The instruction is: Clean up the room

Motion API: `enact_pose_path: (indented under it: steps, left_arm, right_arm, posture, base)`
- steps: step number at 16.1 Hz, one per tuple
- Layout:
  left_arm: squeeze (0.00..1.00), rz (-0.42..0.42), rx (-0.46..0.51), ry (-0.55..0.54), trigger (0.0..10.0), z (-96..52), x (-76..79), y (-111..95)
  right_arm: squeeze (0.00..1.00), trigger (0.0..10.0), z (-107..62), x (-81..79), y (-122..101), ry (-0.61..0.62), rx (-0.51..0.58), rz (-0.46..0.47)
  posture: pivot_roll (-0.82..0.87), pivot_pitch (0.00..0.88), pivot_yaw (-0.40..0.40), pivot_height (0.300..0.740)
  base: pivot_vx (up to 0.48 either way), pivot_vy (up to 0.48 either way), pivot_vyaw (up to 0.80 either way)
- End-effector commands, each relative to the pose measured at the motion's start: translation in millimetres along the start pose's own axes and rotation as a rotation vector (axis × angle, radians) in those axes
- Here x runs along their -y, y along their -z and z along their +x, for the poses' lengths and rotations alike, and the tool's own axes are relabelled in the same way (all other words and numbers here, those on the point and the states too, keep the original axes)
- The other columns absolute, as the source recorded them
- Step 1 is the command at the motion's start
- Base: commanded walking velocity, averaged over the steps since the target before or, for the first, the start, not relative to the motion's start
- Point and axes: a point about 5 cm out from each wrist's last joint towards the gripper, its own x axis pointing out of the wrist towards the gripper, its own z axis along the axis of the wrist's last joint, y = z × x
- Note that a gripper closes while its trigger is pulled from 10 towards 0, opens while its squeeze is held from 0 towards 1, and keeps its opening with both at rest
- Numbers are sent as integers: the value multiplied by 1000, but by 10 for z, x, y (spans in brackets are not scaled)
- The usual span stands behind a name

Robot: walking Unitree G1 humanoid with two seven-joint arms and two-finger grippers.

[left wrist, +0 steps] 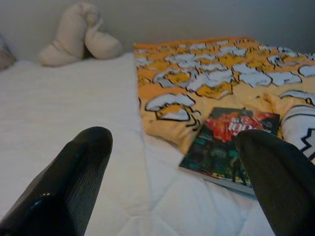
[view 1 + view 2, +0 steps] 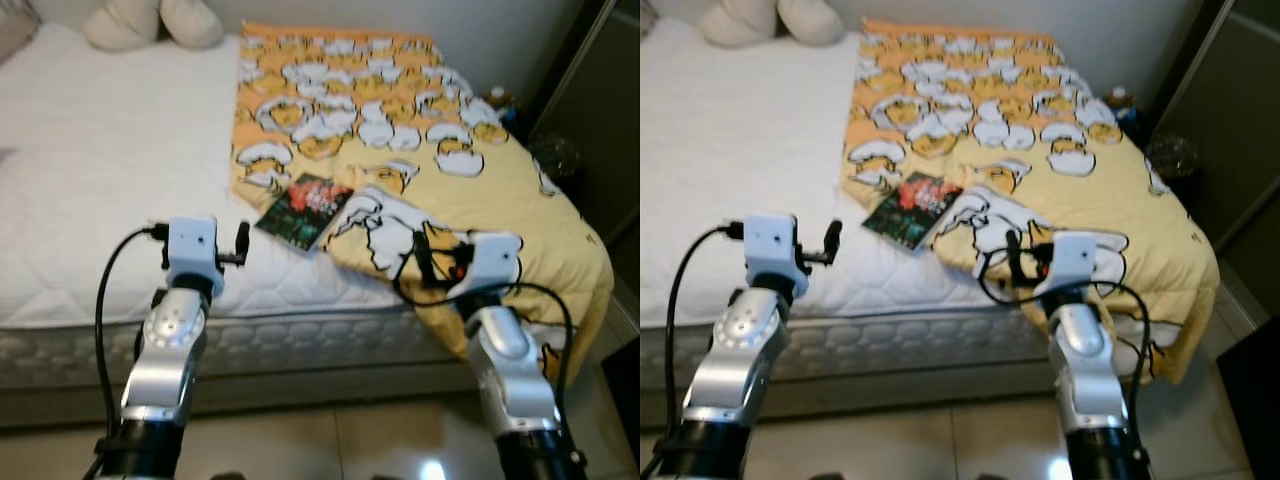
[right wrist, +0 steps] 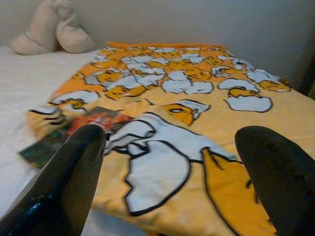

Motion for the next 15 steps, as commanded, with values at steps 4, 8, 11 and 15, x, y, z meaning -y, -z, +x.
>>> enact_pose_path:
  steps: [4,8,11,15]
  left_arm:
    - [0,6,45,35,10000,51,49,-99]
    - [0,5,45,46,10000,79,64,-102]
    - [0,3,37,91,10000,90,124,-93]
    - [0,-7,24,120,10000,117,158,-92]
  right_arm:
    - [0,10000,59,-42,-27,-19,4,9]
    - [0,10000,73,-71,-18,-29,4,8]
    - [0,10000,76,-55,-19,-34,2,4]
    - [0,10000,61,-61,-10,-35,-2,1]
  posture:
    - [24,0,-35,710]
    - [25,0,-35,710]
    - [25,0,-38,710]
    - [19,0,-35,710]
  base:
    - [480,0,0]
    - [480,0,0]
    - [480,0,0]
    - [480,0,0]
